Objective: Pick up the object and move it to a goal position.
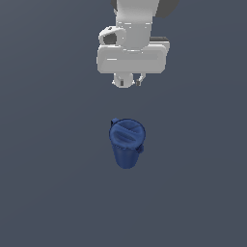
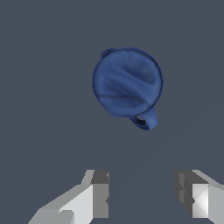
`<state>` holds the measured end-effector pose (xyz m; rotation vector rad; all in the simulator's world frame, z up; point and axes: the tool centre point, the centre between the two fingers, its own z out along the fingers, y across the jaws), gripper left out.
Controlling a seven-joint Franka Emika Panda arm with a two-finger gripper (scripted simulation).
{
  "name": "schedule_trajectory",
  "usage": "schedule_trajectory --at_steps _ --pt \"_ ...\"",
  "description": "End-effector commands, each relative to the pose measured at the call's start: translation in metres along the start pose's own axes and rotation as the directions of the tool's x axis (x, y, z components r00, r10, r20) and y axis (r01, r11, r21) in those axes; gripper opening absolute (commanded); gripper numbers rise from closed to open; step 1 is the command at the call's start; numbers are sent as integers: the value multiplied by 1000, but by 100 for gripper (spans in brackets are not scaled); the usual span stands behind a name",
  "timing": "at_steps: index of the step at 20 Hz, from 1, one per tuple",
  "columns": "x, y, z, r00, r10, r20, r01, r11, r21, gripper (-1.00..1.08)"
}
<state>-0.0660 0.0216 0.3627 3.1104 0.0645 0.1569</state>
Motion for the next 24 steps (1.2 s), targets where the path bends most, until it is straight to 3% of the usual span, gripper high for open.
schedule_trajectory --at_steps 1,11,24 --pt "2 5 -7 1000 -7 -22 6 1000 -10 28" --pt "9 43 -59 983 -59 -174 47 996 -71 28" --pt "7 110 -128 907 -147 -394 102 986 -132 28"
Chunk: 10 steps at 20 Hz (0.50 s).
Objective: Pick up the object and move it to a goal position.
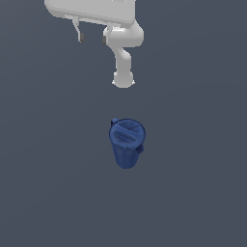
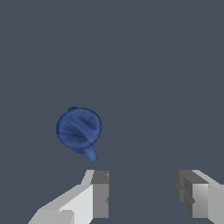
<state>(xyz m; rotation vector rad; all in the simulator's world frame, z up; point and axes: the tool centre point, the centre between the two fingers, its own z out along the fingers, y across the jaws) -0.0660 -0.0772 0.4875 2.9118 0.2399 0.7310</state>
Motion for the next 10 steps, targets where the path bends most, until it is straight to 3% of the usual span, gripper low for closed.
schedule_trajectory --at_steps 1,10 --pt "1 14 -8 999 -13 -42 13 1000 -3 28" --pt "-4 59 -17 984 -50 -170 52 999 7 28"
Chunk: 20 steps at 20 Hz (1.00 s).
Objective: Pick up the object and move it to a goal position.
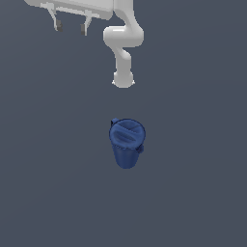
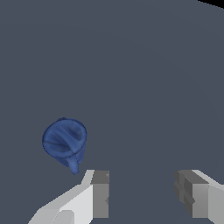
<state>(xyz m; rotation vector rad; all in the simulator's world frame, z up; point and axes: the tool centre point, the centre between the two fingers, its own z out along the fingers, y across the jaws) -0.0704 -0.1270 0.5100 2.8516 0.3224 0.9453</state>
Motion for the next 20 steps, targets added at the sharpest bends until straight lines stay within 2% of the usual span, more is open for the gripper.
schedule_trajectory --at_steps 1,11,20 --pt "-3 11 1 999 -10 -33 11 1000 7 28" --pt "-23 42 28 989 -44 -139 53 997 62 28" --pt "-49 44 84 976 -71 -207 101 985 140 28"
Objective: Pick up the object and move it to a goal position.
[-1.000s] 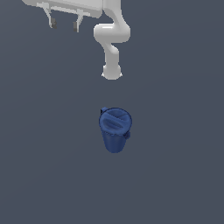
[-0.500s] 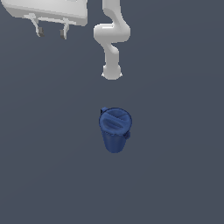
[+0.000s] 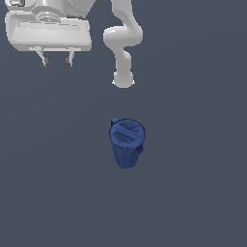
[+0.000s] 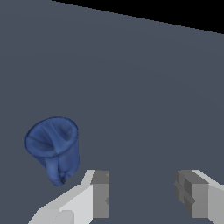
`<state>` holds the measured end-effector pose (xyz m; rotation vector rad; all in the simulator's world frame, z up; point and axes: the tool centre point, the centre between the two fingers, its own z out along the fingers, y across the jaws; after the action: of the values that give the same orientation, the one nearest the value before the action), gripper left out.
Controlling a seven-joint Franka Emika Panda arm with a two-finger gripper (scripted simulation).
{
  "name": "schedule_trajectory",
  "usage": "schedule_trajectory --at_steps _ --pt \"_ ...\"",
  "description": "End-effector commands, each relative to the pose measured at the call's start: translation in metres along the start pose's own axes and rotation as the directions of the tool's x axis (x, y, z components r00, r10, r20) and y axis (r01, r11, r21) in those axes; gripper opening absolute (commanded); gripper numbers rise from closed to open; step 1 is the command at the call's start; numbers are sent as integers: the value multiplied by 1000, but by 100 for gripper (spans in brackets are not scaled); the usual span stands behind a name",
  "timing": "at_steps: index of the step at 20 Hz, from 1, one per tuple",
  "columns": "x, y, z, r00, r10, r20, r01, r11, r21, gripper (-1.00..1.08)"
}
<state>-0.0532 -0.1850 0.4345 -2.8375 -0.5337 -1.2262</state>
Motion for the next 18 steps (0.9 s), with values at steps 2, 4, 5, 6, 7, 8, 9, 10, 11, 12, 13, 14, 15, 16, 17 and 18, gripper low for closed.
schedule_trajectory --at_steps 2,4,5,6,7,8,9,10,11,12,13,14,15,16,17,18 --pt "-16 -3 24 1000 -15 -21 16 999 37 28" --pt "-26 -7 39 999 -23 -32 25 998 62 28" --pt "-31 -10 47 999 -27 -37 29 997 75 28" --pt "-36 -13 55 999 -31 -41 34 996 88 28" --pt "-41 -17 64 998 -35 -46 40 994 102 28" --pt "-46 -21 72 998 -39 -50 45 992 116 28" --pt "-52 -25 81 998 -43 -55 50 990 130 28" --pt "-57 -31 89 997 -48 -59 56 988 144 28" --pt "-63 -36 98 997 -52 -62 61 985 159 28" --pt "-69 -42 107 996 -56 -66 67 982 174 28" --pt "-75 -48 115 996 -61 -70 73 979 189 28" --pt "-80 -55 124 995 -65 -73 79 976 205 28" --pt "-86 -62 132 995 -69 -77 85 972 220 28" --pt "-92 -70 140 994 -74 -80 91 968 235 28" --pt "-97 -77 148 994 -78 -83 96 964 250 28" --pt "-103 -84 155 993 -82 -85 101 959 263 28"
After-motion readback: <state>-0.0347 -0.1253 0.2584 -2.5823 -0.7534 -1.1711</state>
